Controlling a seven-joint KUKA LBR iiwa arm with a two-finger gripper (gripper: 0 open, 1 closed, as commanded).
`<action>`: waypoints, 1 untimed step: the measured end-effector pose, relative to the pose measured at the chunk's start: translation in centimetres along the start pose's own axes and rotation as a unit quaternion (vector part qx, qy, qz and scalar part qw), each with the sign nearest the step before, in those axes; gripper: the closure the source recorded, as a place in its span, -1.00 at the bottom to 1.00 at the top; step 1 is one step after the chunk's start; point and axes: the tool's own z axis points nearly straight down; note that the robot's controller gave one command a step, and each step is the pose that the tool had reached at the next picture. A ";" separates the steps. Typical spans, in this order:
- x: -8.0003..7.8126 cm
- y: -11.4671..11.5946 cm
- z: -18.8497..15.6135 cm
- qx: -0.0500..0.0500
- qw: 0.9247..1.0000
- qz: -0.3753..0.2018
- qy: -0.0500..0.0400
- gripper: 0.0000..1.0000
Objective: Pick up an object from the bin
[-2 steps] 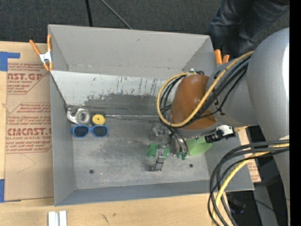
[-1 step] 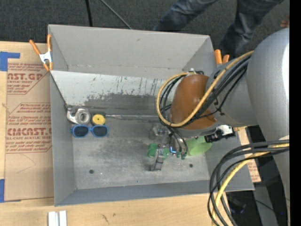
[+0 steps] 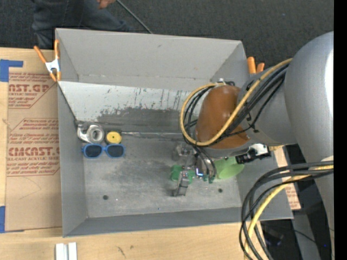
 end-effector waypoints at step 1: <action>0.0 0.1 0.0 0.000 1.000 0.000 0.000 -1.00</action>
Offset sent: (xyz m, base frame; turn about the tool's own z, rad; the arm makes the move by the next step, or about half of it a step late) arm 0.0000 0.0000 0.0000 0.0000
